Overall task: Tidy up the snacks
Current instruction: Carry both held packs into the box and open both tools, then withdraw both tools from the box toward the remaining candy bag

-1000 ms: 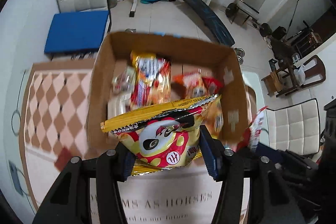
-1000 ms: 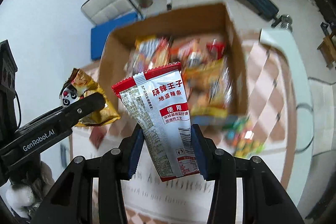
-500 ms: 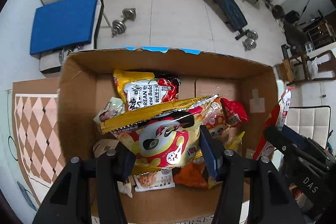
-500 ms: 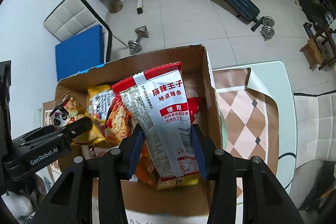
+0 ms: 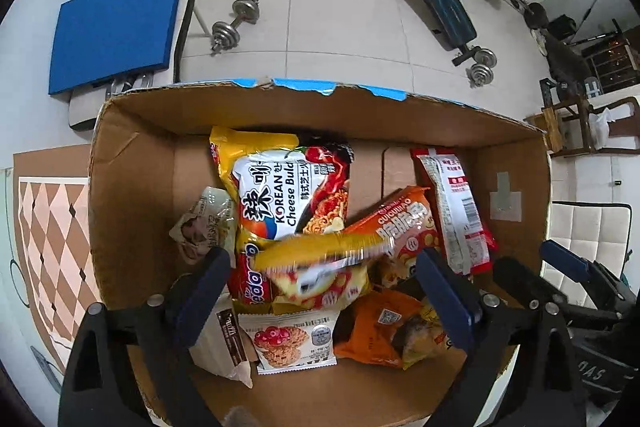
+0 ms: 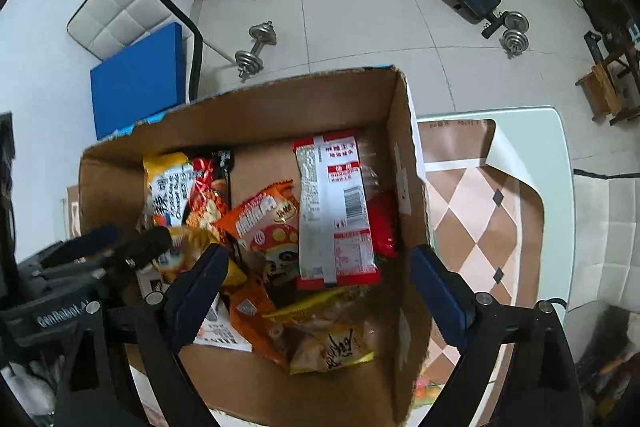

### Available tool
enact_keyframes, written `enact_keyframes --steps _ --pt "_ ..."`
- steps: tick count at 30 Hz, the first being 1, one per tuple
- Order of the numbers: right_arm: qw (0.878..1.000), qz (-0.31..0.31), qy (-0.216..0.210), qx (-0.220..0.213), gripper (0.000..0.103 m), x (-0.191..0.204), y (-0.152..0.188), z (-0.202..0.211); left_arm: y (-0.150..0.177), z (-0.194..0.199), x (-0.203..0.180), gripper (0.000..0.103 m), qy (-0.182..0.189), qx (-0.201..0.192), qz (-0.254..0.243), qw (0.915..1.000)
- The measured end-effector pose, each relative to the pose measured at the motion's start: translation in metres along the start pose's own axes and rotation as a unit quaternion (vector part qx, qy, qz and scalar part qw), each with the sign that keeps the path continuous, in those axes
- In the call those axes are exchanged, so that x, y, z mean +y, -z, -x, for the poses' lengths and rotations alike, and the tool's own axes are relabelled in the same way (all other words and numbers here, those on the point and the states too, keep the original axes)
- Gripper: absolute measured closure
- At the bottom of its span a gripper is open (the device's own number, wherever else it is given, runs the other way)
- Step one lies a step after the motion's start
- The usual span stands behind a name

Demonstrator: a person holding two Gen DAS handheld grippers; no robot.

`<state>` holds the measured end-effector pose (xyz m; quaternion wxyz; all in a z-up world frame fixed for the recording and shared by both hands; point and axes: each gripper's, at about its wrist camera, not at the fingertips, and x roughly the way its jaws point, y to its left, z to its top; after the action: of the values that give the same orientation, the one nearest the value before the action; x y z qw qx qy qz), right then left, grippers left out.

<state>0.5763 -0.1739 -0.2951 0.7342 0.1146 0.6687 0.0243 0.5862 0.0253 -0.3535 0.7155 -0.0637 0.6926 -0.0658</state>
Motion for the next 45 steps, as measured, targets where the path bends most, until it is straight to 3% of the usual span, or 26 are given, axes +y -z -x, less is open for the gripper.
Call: enact_keyframes --steps 7,10,15,28,32,39,45 --pt "1.0 0.027 0.009 -0.012 0.007 0.008 0.025 0.017 0.02 0.021 -0.002 0.008 -0.014 -0.032 -0.001 0.9994" --pt "0.998 0.043 0.02 -0.029 0.005 0.012 0.039 0.029 0.036 0.039 -0.005 0.008 -0.029 -0.064 -0.005 0.9975" --pt "0.996 0.052 0.033 -0.069 0.005 0.016 0.071 0.056 0.073 0.068 -0.002 0.008 -0.054 -0.124 0.002 0.9908" --pt "0.987 0.072 0.037 -0.14 0.005 0.02 0.163 0.111 0.172 0.119 -0.006 0.008 -0.067 -0.208 -0.005 0.9758" --pt "0.985 0.067 0.022 -0.155 0.005 0.012 0.192 0.126 0.2 0.134 -0.013 0.008 -0.074 -0.235 -0.009 0.9691" --pt "0.99 0.032 0.0 -0.139 0.005 -0.024 0.227 0.123 0.237 0.122 -0.013 0.008 -0.073 -0.24 0.009 0.9679" --pt "0.997 -0.012 0.013 -0.074 0.005 -0.072 0.233 0.064 0.253 0.063 -0.003 0.008 -0.075 -0.177 0.035 0.9807"
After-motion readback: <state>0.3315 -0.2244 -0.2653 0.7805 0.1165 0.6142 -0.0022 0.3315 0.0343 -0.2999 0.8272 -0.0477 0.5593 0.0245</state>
